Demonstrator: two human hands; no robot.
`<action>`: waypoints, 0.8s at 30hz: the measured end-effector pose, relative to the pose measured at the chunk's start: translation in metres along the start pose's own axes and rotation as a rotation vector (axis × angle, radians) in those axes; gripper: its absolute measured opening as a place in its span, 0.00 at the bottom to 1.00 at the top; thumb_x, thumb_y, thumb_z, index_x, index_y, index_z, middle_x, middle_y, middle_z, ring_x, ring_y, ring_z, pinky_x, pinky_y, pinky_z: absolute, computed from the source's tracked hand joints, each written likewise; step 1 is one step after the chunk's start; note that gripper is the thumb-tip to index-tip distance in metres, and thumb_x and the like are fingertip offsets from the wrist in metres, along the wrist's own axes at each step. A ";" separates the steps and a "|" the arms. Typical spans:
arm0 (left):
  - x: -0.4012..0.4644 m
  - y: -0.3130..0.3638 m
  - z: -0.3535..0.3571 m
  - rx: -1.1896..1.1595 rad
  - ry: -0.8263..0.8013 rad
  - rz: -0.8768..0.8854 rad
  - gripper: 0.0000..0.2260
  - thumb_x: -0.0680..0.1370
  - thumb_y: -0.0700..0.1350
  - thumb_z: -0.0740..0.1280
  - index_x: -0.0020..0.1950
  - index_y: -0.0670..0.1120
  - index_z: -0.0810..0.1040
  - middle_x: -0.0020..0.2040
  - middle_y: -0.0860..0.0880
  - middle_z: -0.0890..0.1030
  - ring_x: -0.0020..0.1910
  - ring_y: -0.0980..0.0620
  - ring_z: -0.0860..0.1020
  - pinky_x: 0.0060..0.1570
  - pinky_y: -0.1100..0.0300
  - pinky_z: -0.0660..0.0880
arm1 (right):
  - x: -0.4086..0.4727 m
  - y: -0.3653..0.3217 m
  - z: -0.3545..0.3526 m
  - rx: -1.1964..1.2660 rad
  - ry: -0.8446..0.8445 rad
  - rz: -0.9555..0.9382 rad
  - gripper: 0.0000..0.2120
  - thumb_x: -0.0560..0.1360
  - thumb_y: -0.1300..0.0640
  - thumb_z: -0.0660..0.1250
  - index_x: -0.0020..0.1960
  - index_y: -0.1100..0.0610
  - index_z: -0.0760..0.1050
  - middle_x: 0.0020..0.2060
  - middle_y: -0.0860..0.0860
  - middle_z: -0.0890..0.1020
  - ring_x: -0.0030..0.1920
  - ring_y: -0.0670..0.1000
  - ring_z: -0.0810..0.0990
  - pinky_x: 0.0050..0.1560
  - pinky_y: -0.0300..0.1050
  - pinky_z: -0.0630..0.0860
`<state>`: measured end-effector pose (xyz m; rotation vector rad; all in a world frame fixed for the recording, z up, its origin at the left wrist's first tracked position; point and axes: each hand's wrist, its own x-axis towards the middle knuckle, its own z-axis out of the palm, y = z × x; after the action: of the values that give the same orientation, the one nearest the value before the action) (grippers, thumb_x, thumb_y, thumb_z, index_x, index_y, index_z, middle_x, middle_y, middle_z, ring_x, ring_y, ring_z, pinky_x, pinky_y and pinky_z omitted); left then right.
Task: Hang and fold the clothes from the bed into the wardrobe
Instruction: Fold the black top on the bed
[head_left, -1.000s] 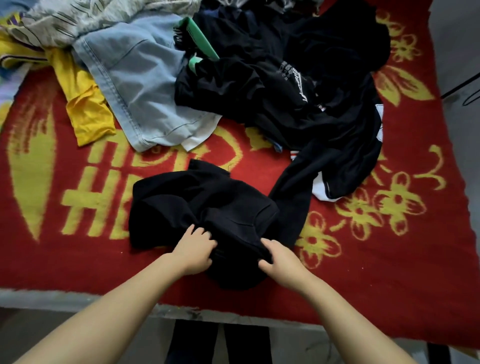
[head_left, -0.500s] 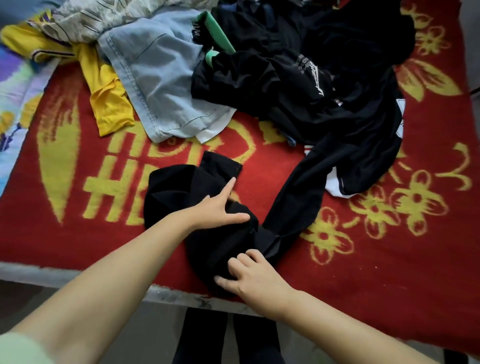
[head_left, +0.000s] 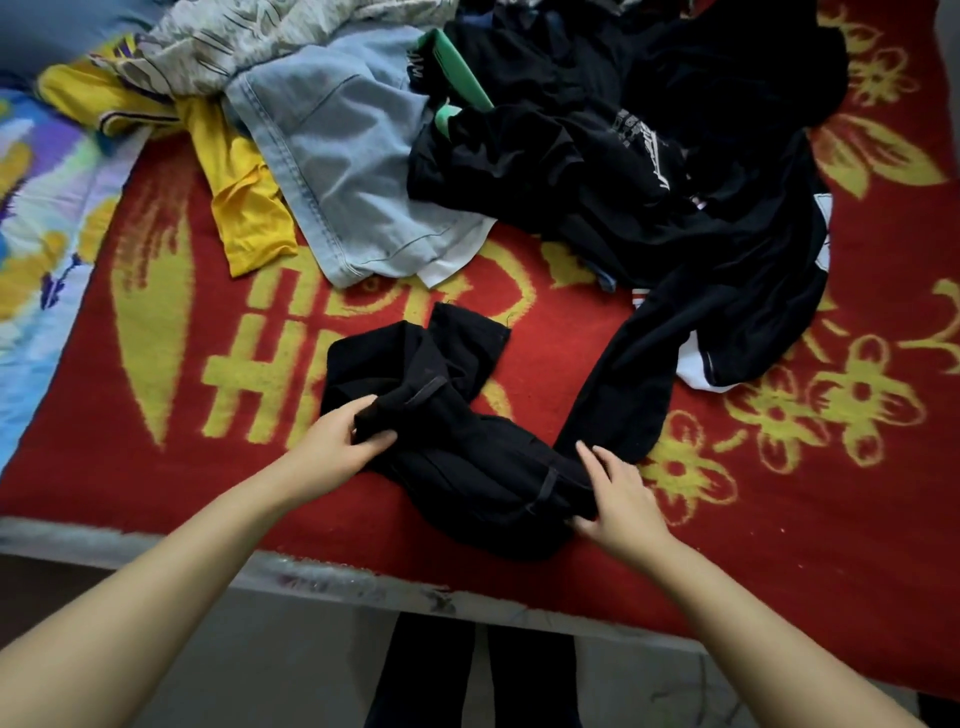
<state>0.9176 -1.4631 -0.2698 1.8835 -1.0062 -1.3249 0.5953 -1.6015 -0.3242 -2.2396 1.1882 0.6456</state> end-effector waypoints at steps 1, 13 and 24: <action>-0.007 -0.008 -0.002 0.037 0.015 -0.030 0.09 0.79 0.41 0.66 0.54 0.55 0.75 0.51 0.55 0.80 0.49 0.65 0.77 0.46 0.71 0.72 | 0.008 0.000 0.001 -0.072 -0.067 0.008 0.39 0.73 0.45 0.68 0.78 0.45 0.51 0.77 0.51 0.51 0.77 0.54 0.50 0.72 0.52 0.60; -0.009 -0.030 -0.002 0.465 -0.229 -0.210 0.09 0.76 0.43 0.65 0.46 0.49 0.65 0.42 0.49 0.71 0.35 0.52 0.68 0.45 0.59 0.70 | 0.009 -0.081 -0.076 0.073 -0.053 -0.304 0.13 0.74 0.59 0.63 0.57 0.55 0.69 0.46 0.55 0.82 0.47 0.59 0.79 0.47 0.49 0.73; -0.058 0.107 -0.155 -0.114 0.505 -0.057 0.08 0.79 0.38 0.62 0.55 0.43 0.77 0.50 0.43 0.80 0.50 0.46 0.78 0.47 0.55 0.72 | 0.010 -0.281 -0.295 0.072 0.317 -0.463 0.19 0.76 0.67 0.56 0.62 0.56 0.77 0.59 0.57 0.80 0.58 0.58 0.78 0.55 0.43 0.71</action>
<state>1.0282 -1.4602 -0.1063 2.0239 -0.6077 -0.8441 0.8881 -1.6604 -0.0467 -2.4922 0.7611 0.0665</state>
